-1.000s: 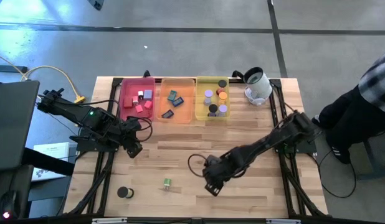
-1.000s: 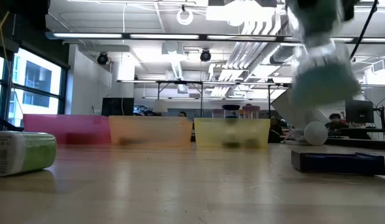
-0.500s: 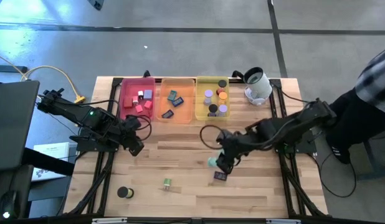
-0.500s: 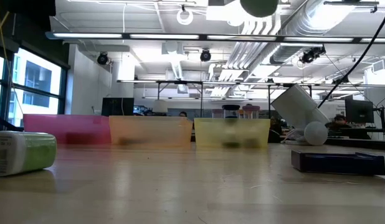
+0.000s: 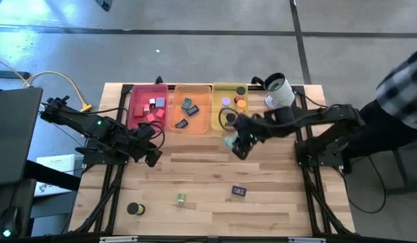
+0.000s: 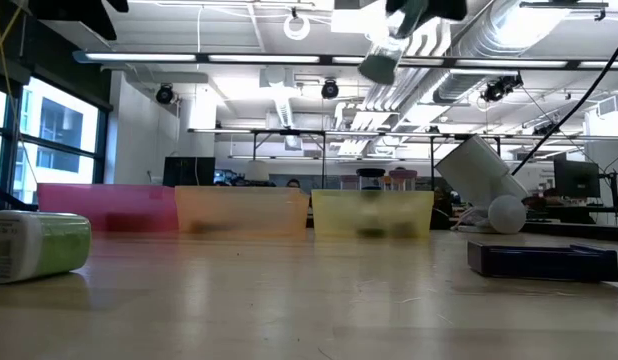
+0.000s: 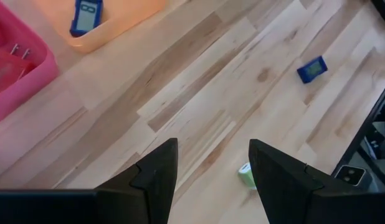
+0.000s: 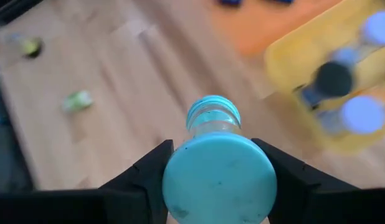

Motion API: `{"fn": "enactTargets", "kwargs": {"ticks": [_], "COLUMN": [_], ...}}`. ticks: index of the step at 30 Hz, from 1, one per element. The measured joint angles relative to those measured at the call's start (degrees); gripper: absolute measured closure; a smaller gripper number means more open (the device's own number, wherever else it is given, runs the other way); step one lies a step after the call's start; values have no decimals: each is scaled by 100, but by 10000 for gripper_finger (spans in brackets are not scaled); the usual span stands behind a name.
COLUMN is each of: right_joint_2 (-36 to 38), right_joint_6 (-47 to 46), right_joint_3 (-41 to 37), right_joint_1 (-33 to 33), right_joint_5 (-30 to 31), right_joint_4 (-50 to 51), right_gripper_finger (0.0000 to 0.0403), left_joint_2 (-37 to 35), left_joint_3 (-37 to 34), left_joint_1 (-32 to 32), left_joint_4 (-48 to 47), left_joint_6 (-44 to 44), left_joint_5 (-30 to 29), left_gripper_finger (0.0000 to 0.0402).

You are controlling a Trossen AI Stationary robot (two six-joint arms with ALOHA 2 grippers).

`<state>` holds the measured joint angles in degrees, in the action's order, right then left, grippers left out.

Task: Pick & Place Office items
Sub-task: Put the light green hourglass into the yellow bin

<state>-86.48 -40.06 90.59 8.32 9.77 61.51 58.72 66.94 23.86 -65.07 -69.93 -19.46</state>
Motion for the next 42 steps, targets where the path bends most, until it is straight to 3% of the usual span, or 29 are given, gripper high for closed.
{"fn": "enactTargets", "kwargs": {"ticks": [8,22,31,42], "right_joint_2": [0,-249,-1080,-2184], "right_joint_6": [783,1482,1493,1622], "right_joint_3": [14,1014,1021,1019], "right_joint_1": [-1301,-3340,-4010,-4370], "right_joint_5": [118,-126,-841,-985], "right_joint_4": [-258,-768,-942,-927], "right_gripper_finger": [222,222,222,221], "left_joint_2": [0,0,0,0], "left_joint_3": [0,0,0,0], "left_joint_1": [0,-567,-806,-951], "left_joint_4": [0,-6,-36,-45], "left_joint_6": [487,1653,1661,2148], "left_joint_5": [-198,-184,-166,-157], "left_gripper_finger": [211,211,211,211]}}
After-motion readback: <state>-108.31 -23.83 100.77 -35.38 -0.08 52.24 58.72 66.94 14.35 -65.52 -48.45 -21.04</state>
